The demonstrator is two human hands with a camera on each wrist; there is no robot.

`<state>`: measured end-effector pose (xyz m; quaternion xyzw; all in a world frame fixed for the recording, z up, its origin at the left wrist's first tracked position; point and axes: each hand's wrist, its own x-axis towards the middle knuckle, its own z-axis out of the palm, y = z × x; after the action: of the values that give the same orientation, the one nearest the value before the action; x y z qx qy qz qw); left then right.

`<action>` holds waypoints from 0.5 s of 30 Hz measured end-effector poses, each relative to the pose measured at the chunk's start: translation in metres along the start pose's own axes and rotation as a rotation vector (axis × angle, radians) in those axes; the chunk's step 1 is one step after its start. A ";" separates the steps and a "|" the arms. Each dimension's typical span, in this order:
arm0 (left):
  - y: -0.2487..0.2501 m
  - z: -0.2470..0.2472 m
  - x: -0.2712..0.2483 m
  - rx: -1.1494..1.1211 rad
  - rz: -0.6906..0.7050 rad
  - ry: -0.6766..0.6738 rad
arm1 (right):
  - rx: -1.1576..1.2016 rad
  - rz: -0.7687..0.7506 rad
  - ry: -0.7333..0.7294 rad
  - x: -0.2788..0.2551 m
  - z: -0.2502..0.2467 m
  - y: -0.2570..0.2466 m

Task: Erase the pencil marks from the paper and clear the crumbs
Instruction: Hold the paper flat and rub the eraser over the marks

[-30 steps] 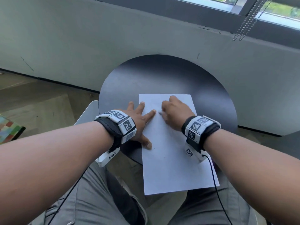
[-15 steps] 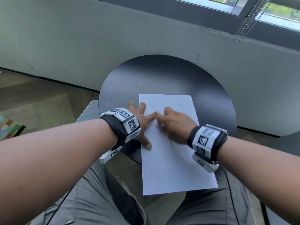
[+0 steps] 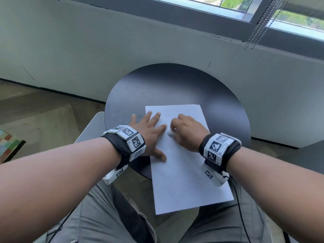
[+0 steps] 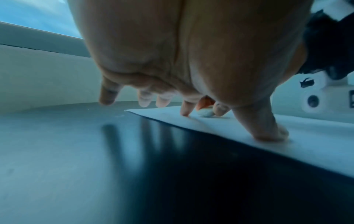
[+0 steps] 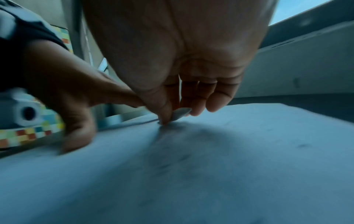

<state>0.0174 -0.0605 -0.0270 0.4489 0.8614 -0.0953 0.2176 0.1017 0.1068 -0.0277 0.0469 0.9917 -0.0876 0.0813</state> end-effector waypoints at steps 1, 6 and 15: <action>-0.001 0.005 0.001 -0.010 0.023 0.021 | 0.017 -0.067 0.013 -0.005 0.005 -0.008; -0.002 0.008 0.002 -0.027 0.022 0.001 | 0.007 -0.001 0.021 0.002 0.002 -0.007; 0.000 0.002 0.002 -0.013 -0.008 -0.059 | -0.053 -0.010 0.019 -0.018 0.010 -0.017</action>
<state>0.0171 -0.0591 -0.0297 0.4409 0.8571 -0.1038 0.2453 0.1192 0.0870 -0.0313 0.0404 0.9947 -0.0613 0.0724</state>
